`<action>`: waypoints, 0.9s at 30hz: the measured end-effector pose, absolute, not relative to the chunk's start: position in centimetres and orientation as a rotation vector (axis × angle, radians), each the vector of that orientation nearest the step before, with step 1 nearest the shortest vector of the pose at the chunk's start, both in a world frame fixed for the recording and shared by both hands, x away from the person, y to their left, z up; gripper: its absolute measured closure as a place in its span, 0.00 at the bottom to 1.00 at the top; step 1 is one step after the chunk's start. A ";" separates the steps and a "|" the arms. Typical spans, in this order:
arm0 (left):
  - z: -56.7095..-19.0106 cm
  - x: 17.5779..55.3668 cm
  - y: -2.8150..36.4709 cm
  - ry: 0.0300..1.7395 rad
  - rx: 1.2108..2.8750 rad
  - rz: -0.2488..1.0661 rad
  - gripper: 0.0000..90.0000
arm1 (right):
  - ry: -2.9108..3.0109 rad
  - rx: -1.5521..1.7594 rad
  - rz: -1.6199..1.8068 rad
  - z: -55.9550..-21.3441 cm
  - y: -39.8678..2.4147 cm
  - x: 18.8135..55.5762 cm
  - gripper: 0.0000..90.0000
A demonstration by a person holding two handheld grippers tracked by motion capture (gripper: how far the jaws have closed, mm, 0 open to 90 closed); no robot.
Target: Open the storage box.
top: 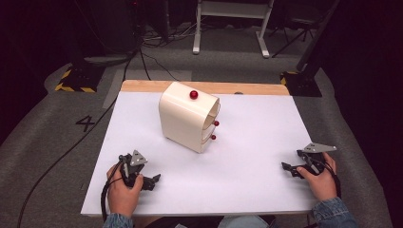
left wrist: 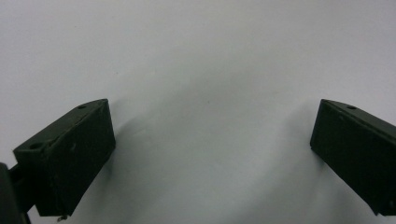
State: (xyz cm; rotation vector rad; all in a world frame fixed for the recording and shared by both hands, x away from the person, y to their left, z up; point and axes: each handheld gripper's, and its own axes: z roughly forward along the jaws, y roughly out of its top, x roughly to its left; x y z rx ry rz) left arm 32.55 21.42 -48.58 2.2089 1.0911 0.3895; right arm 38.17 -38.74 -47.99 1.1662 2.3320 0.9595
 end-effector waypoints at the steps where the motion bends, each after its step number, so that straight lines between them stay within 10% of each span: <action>1: -48.6 32.6 21.4 1.089 2.208 0.391 0.00 | 2.334 1.154 0.983 -47.7 -38.6 38.0 0.29; 17: -48.6 32.5 21.5 1.087 2.205 0.397 0.00 | 2.357 0.942 1.223 -40.9 -33.1 36.9 0.30; 27: -48.6 32.6 21.5 1.088 2.208 0.386 0.00 | 2.439 0.809 1.312 -39.3 -29.1 37.8 0.50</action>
